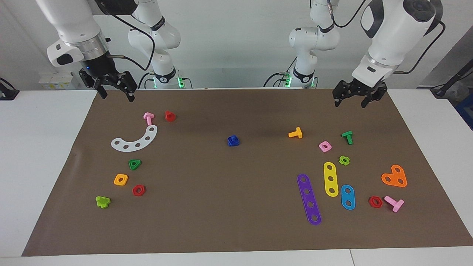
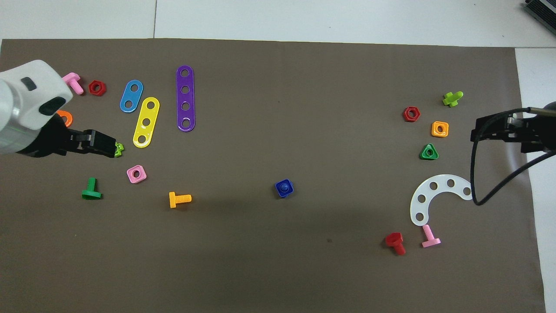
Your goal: Unscrew and place screws in storage area
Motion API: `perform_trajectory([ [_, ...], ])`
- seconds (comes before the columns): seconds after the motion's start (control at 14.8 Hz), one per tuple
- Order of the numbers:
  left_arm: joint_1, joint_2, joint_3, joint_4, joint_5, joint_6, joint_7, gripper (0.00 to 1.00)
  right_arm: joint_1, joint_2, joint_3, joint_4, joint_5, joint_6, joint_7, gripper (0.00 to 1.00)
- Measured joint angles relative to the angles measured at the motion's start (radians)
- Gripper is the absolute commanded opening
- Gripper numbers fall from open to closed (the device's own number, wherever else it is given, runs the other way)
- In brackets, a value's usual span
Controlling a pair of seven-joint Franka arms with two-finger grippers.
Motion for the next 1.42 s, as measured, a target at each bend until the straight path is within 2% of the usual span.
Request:
perform_trajectory([
  [0.2, -0.139, 0.033, -0.005, -0.011, -0.033, 0.034, -0.204, 0.94, 0.0, 0.0, 0.0, 0.0, 0.0, 0.0, 0.0, 1.0],
  [0.61, -0.354, 0.212, -0.009, -0.017, -0.094, 0.323, -0.601, 0.89, 0.0, 0.0, 0.0, 0.0, 0.0, 0.0, 0.0, 1.0],
  [0.88, -0.43, 0.322, -0.007, -0.009, -0.112, 0.416, -0.791, 0.86, 0.0, 0.0, 0.0, 0.0, 0.0, 0.0, 0.0, 1.0],
  [1.15, -0.471, 0.437, -0.007, -0.009, -0.112, 0.542, -0.899, 0.81, 0.0, 0.0, 0.0, 0.0, 0.0, 0.0, 0.0, 1.0],
  [1.42, -0.505, 0.477, -0.006, -0.043, -0.112, 0.588, -0.92, 0.77, 0.0, 0.0, 0.0, 0.0, 0.0, 0.0, 0.0, 1.0],
])
